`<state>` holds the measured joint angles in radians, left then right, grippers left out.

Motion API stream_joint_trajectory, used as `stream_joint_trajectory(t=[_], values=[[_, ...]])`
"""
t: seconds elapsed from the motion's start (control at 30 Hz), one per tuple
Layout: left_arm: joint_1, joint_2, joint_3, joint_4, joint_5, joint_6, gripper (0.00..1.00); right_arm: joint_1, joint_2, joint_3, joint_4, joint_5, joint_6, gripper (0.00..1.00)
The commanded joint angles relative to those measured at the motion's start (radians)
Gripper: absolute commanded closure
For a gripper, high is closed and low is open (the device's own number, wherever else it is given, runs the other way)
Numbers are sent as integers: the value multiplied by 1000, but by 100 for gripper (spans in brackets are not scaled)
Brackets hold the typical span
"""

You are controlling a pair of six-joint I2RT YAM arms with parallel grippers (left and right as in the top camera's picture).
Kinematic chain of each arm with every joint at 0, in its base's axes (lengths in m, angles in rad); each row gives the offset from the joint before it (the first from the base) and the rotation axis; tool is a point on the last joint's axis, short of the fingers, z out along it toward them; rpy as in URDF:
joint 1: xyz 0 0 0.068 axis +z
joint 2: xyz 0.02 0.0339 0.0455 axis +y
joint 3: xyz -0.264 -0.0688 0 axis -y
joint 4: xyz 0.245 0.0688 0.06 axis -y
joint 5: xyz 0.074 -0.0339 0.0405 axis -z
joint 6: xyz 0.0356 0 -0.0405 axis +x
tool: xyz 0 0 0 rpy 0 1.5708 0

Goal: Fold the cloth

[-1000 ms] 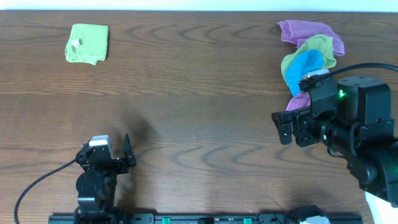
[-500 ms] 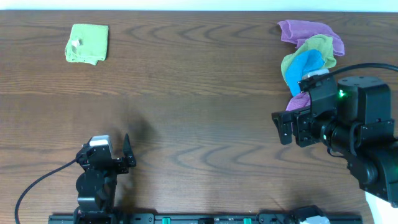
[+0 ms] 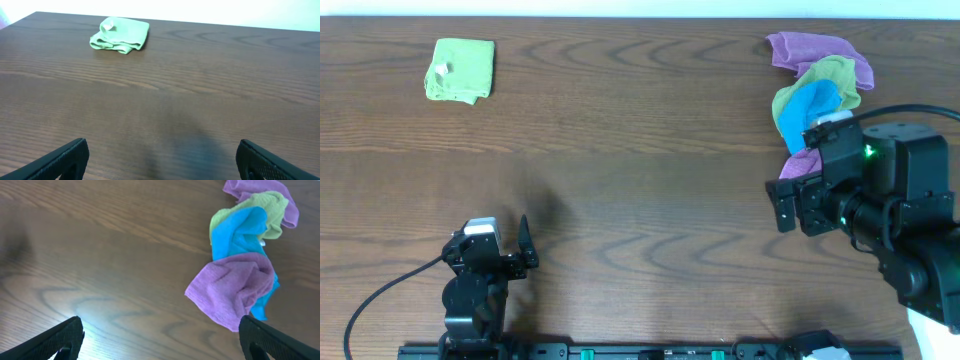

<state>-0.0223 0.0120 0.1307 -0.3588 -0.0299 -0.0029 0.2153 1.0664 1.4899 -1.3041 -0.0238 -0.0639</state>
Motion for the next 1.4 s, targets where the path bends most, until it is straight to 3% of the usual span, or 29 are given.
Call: stream_joint_trajectory(t=[0.0, 0.23, 0.43, 0.77, 1.17, 1.37], values=[[2, -8, -23, -1, -3, 7, 5, -1, -55, -1, 8, 48, -40, 1], [2, -8, -23, -1, -3, 7, 5, -91, -280, -112, 77, 69, -50, 1], [2, -8, -23, -1, -3, 7, 5, -212, -542, -420, 198, 18, -49, 1], [2, -8, -23, -1, -3, 7, 5, -222, -812, -827, 365, 15, -32, 1], [2, -8, -23, -1, -3, 7, 5, -220, -1052, -1138, 437, 8, -15, 1], [2, -8, -23, -1, -3, 7, 5, -220, -1061, -1215, 437, 4, -11, 1]])
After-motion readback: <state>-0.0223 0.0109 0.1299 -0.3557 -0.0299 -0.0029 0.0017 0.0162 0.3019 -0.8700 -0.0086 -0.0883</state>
